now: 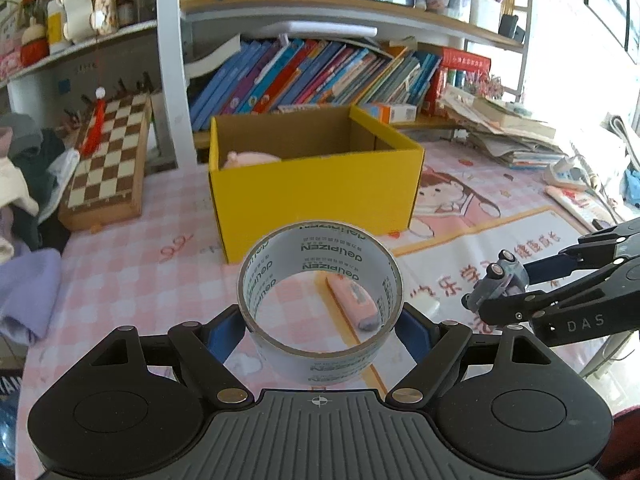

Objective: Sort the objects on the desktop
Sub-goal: 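Carry the tape roll with the left tool to the yellow box while the right tool carries the truck, then open the right tool to drop the truck into the box while the left tool lowers the tape, then open the left tool to release the tape roll into the yellow box, then withdraw both tools from the box back over the table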

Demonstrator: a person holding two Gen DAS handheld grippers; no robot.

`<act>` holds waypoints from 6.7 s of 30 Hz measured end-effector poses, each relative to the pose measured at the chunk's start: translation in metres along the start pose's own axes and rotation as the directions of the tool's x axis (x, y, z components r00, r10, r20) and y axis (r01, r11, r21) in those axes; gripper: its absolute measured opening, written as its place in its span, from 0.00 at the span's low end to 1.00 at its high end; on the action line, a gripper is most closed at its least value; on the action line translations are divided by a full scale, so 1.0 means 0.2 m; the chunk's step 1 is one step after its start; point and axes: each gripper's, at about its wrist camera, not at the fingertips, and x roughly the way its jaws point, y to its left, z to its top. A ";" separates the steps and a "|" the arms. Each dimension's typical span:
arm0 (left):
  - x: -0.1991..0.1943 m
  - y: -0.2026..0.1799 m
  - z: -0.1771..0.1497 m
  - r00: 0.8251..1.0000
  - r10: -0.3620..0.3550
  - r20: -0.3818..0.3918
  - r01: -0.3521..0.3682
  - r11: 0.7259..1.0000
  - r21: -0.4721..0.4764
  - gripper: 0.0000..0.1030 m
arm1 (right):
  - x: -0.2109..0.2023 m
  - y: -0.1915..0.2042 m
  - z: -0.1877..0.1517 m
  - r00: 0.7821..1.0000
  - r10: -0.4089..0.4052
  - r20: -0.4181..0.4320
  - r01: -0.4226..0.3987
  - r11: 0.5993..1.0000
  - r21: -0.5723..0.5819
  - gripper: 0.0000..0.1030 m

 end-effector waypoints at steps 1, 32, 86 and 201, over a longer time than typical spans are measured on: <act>0.00 0.00 0.01 1.000 -0.001 0.006 0.001 1.000 0.001 0.81 | 0.00 0.00 0.02 1.000 0.002 0.007 -0.002 1.000 -0.002 0.56; 0.37 0.01 0.62 0.986 0.074 0.149 -0.088 0.992 0.087 0.81 | 0.18 -0.25 0.98 0.969 0.057 0.241 -0.003 0.975 -0.222 0.56; 1.10 0.07 0.75 0.974 0.112 -0.197 -0.093 0.990 0.106 0.88 | 1.31 -0.24 1.47 0.965 0.202 -0.166 -0.208 0.978 -0.022 0.58; -0.04 -0.08 -0.20 0.990 0.076 -0.117 -0.077 0.997 0.002 0.91 | -0.02 0.14 -0.23 0.994 -0.104 0.012 0.104 0.995 -0.001 0.93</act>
